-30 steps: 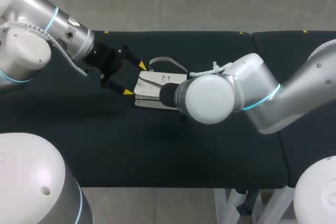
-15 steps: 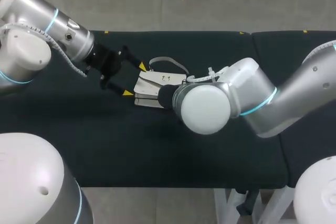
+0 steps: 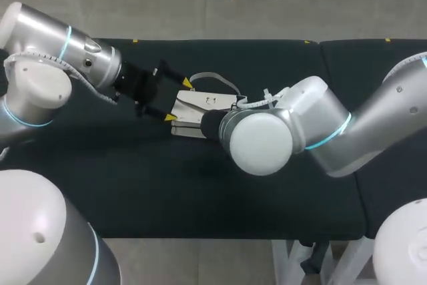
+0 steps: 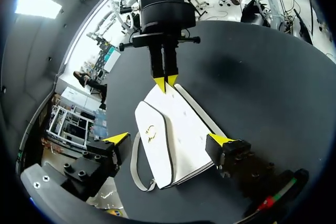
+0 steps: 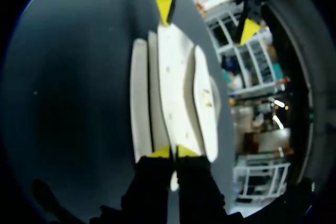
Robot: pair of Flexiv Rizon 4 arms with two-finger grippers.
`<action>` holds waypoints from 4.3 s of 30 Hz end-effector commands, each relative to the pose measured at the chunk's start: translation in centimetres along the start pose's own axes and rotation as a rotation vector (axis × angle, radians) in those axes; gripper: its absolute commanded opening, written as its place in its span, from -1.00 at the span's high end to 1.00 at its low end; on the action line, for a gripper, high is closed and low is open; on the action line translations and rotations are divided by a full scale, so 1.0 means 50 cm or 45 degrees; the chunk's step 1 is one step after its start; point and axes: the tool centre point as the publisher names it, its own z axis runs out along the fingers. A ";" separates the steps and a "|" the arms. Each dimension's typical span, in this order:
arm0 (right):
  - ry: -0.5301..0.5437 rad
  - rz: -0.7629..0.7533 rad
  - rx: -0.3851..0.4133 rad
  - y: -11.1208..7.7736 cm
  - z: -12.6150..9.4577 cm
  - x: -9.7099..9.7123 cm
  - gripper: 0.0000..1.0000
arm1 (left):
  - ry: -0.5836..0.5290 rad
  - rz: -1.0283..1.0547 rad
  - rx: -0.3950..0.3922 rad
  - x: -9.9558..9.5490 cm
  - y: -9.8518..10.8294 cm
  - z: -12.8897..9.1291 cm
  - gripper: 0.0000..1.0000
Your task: Pick up the bag, open it, inspect its contents, close it, and place it on the opposite side
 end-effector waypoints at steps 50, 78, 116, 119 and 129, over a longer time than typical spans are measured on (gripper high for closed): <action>-0.005 0.001 -0.001 0.001 0.002 0.003 1.00 | 0.101 -0.453 -0.093 -0.104 0.094 0.060 1.00; -0.005 0.001 -0.001 0.001 0.002 0.003 1.00 | 0.227 -0.799 -0.027 -0.123 0.120 0.050 1.00; -0.005 0.001 -0.001 0.001 0.002 0.003 1.00 | -0.033 -0.541 -0.188 -0.107 0.130 0.140 -0.44; -0.005 0.001 -0.001 0.001 0.002 0.003 1.00 | -0.021 -0.553 -0.194 -0.112 0.138 0.146 -0.16; -0.005 0.001 -0.001 0.001 0.002 0.003 1.00 | 0.045 -0.602 -0.207 -0.122 0.151 0.158 0.18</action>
